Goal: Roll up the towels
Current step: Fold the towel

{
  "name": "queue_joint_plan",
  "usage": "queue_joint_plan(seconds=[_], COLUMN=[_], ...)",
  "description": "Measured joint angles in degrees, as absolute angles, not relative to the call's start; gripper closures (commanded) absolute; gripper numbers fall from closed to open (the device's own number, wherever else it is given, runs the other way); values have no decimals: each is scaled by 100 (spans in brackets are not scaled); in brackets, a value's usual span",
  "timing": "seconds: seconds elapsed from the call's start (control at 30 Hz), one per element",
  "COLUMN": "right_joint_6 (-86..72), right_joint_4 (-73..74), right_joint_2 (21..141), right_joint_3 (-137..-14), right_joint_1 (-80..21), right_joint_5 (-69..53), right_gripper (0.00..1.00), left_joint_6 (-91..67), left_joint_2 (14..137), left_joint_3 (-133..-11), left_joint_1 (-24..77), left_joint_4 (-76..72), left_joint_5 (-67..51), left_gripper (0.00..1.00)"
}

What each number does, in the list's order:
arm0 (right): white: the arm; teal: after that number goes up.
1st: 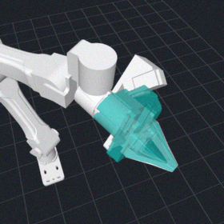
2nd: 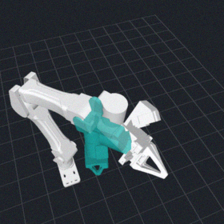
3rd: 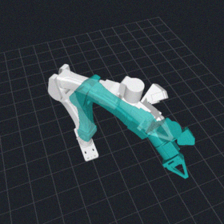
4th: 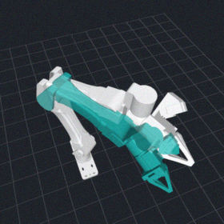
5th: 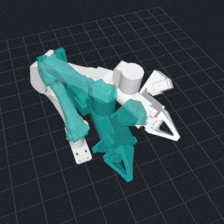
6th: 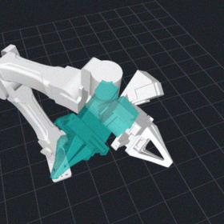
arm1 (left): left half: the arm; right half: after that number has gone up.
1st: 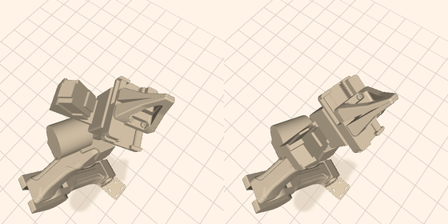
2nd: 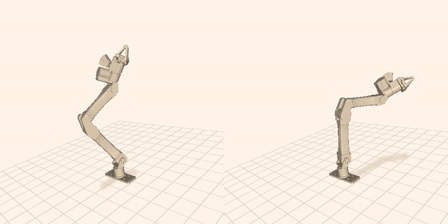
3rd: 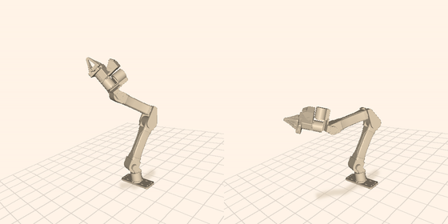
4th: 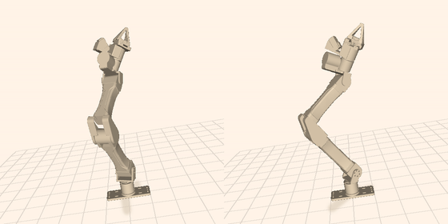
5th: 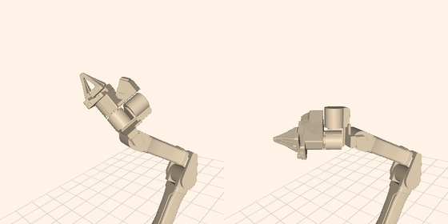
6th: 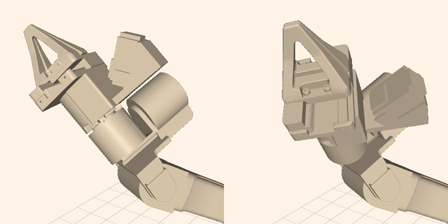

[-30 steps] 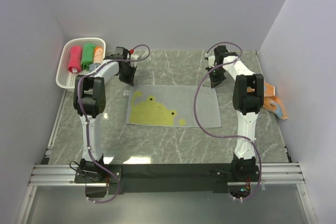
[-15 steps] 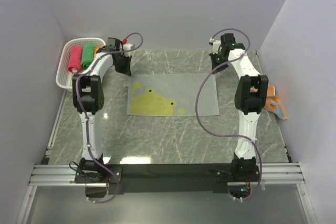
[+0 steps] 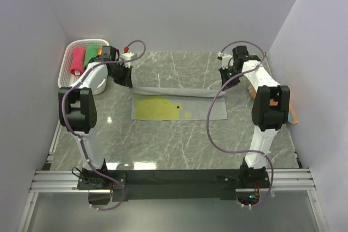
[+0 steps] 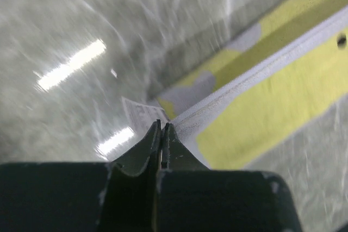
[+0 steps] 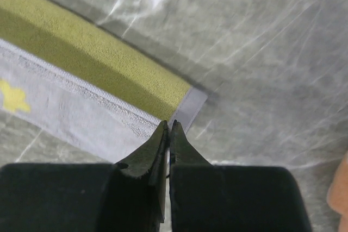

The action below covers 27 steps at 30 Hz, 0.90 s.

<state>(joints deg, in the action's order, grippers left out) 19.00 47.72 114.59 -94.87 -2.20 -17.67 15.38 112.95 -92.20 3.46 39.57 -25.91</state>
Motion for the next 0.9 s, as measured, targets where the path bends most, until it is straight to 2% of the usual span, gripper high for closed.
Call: queue_joint_plan(seconds=[0.43, 0.9], right_joint_6=[2346, 2283], right_joint_4=[4624, 4464], right_joint_2=[10836, 10916], right_joint_3=[-7846, -7773], right_joint_1=[-222, -220], right_joint_5=[-1911, -1822], right_gripper=[100, 100], left_joint_6=[2244, 1977], left_joint_2=[10746, 10753], left_joint_3=[-7393, -7277], left_joint_1=[318, 410], left_joint_4=[4093, 3800], left_joint_5=[-2877, -2812], left_gripper=[100, 100])
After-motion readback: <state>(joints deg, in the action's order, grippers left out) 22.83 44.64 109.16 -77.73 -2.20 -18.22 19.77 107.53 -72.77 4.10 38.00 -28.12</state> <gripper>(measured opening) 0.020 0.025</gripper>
